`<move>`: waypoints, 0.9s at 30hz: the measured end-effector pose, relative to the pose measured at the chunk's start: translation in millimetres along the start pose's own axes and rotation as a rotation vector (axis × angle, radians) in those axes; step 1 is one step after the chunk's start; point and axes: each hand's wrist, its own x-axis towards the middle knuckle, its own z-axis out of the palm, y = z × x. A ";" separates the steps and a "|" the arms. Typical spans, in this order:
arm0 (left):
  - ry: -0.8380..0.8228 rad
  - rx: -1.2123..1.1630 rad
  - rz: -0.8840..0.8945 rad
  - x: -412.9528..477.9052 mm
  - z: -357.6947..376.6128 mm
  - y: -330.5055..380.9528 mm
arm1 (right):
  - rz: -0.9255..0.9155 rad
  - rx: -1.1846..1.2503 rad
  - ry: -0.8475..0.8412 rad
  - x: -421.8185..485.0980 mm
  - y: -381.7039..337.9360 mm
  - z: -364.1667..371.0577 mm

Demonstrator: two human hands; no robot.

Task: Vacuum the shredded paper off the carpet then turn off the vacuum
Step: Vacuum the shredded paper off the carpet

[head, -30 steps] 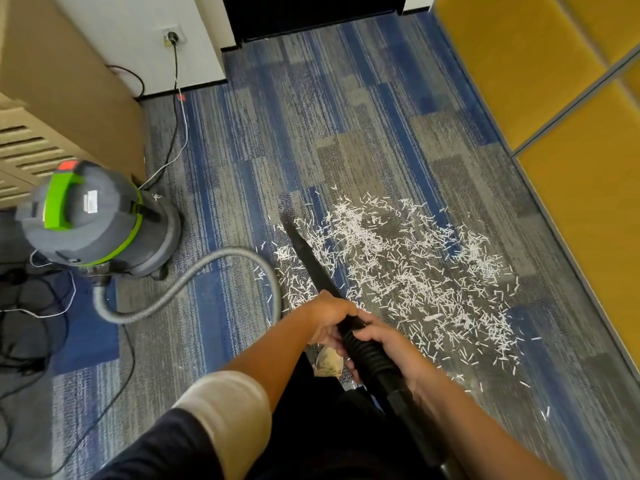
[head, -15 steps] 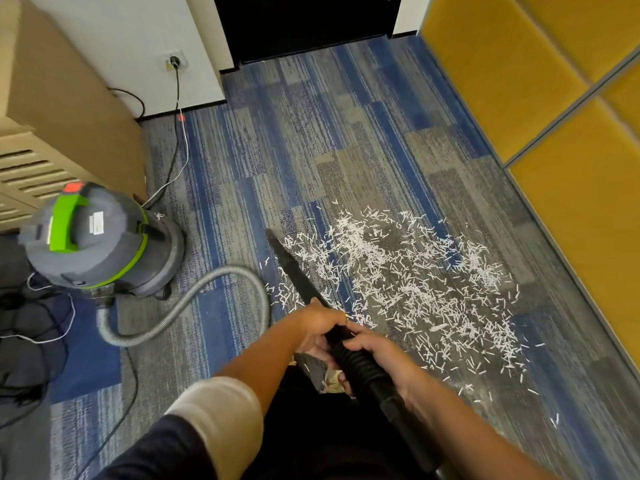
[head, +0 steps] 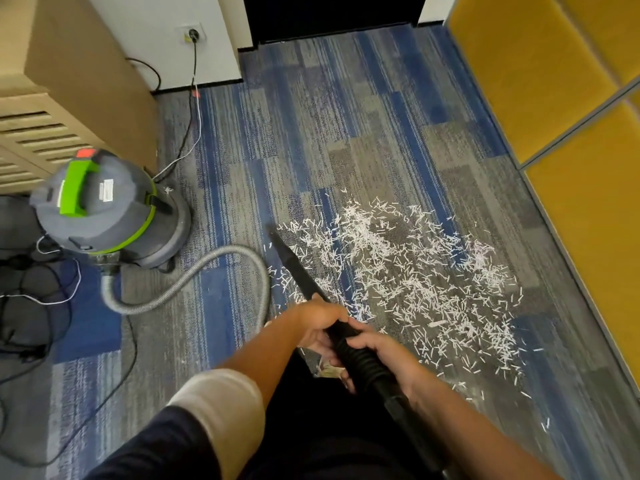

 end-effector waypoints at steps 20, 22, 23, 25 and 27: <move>-0.020 -0.174 0.014 -3.7 4.2 -11.7 | 0.038 -0.048 0.020 -11.7 10.0 -11.8; -0.020 -0.148 0.035 -3.8 4.5 -11.7 | 0.056 -0.057 0.032 -12.2 10.8 -11.1; -0.026 -0.136 0.053 -2.9 4.2 -13.0 | 0.068 -0.073 0.041 -10.7 10.2 -11.2; -0.052 -0.129 0.068 -4.1 3.8 -17.0 | 0.095 -0.147 0.057 -2.7 6.1 -12.2; -0.114 -0.115 0.072 -8.2 6.8 -17.9 | 0.118 -0.274 0.057 7.0 -1.0 -12.9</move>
